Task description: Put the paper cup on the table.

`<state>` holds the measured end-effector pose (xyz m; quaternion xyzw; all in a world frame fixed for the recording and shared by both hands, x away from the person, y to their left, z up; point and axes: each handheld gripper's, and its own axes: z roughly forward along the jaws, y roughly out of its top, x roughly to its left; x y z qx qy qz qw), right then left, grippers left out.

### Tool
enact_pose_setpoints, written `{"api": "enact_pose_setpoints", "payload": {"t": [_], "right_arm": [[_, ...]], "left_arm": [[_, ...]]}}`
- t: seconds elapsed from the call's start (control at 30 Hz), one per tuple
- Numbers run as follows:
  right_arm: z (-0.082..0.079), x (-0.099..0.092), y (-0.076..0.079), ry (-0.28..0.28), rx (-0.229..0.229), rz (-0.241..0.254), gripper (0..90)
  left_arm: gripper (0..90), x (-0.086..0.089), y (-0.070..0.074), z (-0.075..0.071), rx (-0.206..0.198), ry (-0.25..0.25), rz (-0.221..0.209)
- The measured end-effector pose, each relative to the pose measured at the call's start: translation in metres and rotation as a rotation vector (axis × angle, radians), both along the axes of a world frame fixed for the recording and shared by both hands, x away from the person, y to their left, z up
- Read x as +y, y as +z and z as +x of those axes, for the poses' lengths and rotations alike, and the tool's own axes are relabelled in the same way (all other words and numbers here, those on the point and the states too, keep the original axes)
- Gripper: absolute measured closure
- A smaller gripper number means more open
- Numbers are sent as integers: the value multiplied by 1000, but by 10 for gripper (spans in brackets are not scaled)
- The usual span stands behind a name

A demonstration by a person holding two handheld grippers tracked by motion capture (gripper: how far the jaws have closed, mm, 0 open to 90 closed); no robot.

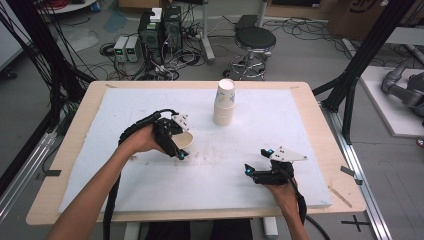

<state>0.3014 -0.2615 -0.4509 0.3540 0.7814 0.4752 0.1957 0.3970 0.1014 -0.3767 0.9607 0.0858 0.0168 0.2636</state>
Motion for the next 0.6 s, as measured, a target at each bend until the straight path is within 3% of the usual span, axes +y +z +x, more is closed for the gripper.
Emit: {"api": "enact_pose_setpoints", "payload": {"t": [0.4,0.6], "right_arm": [[0,-1,0,5,1,5,147],[0,-1,0,7,2,4,147]], "left_arm": [[333,-10,-16,3,9,5,64],[334,-12,-19,2,18,3,63]]}}
